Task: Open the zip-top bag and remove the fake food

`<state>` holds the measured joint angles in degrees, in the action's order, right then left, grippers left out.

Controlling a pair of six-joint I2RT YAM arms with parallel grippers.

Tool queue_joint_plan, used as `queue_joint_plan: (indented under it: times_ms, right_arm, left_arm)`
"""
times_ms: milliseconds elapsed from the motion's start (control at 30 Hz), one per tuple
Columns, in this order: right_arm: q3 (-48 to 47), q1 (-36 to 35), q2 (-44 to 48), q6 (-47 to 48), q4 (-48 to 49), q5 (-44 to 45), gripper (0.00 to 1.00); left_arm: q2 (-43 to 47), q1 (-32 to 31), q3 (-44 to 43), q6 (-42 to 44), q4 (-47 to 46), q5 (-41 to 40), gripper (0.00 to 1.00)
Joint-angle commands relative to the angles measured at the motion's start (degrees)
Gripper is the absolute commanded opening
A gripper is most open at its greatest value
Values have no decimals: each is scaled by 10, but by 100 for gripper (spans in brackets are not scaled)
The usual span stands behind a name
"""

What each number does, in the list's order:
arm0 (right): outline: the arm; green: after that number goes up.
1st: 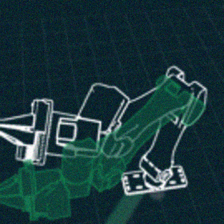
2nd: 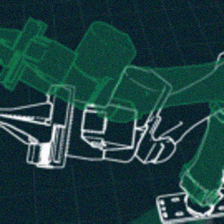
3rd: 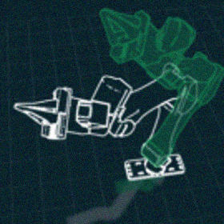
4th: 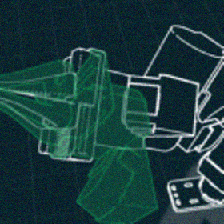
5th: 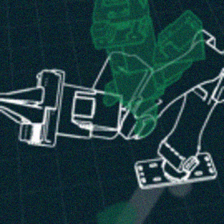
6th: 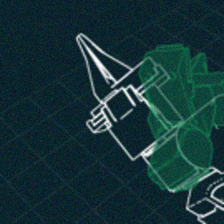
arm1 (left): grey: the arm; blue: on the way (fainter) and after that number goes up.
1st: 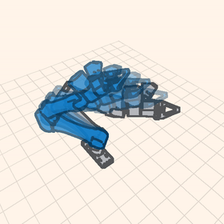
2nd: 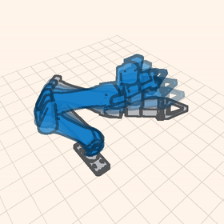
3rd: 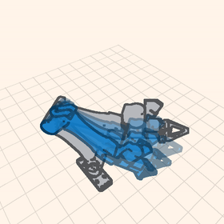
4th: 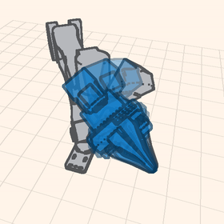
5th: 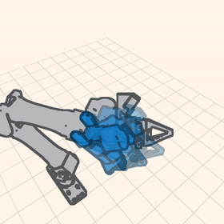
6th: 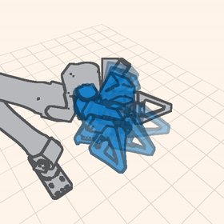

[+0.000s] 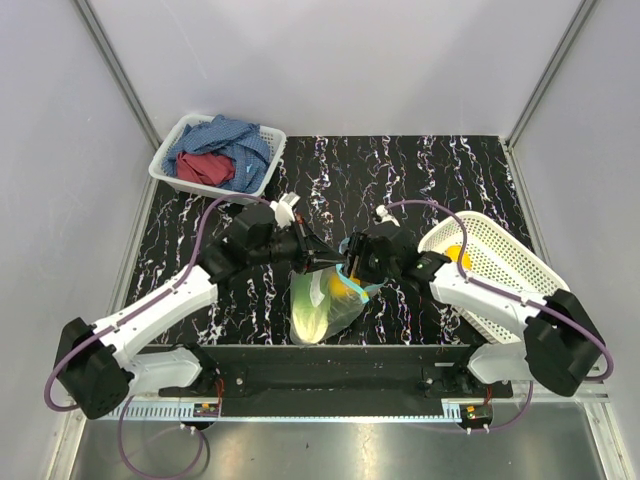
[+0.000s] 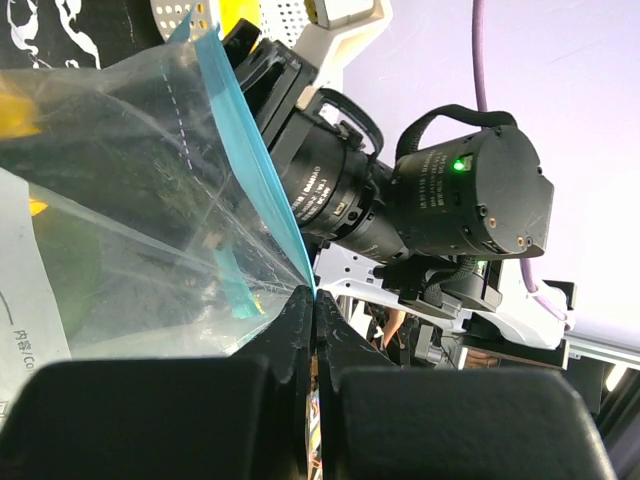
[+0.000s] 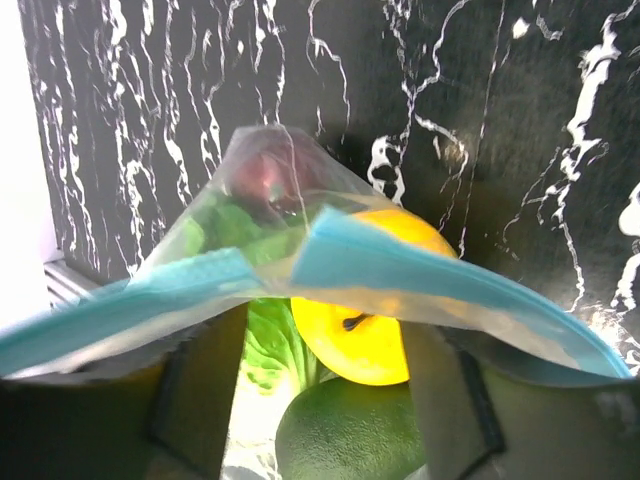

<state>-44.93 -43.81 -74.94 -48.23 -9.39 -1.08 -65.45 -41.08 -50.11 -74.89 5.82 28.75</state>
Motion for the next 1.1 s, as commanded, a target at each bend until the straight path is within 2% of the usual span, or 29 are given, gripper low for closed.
queue_joint_plan:
  times_ms: [0, 300, 467, 567, 600, 700, 767, 833, 933, 1067]
  right_arm:
    - [-5, 2, -29, 7, -6, -37, 76]
    - [-15, 1, -114, 1, -17, -29, 99]
    - [-3, 1, -144, -2, 16, -42, 100]
    - [-3, 1, -130, -6, 17, -44, 92]
    - [-2, 2, -110, -9, 15, -42, 82]
    - [-8, 0, -65, -9, -13, -38, 74]
    - [-21, 0, -44, -5, -47, -36, 61]
    - [-33, 0, -21, -3, -67, -42, 57]
    - [-53, -2, 8, 1, -112, -48, 55]
    - [-85, -3, 43, 9, -182, -54, 55]
  left_arm:
    - [-14, -5, -10, 4, -52, 24, 0]
    - [-63, -22, -16, 8, -70, 32, 0]
    - [-64, -24, -10, 8, -71, 31, 0]
    - [-58, -24, -3, 8, -71, 27, 0]
    - [-57, -24, 1, 8, -71, 27, 0]
    - [-50, -24, 11, 9, -72, 26, 0]
    - [-44, -24, 18, 10, -68, 20, 0]
    - [-39, -23, 24, 13, -64, 16, 0]
    - [-31, -23, 22, 24, -60, 5, 0]
    - [-26, -20, -1, 54, -2, -13, 0]
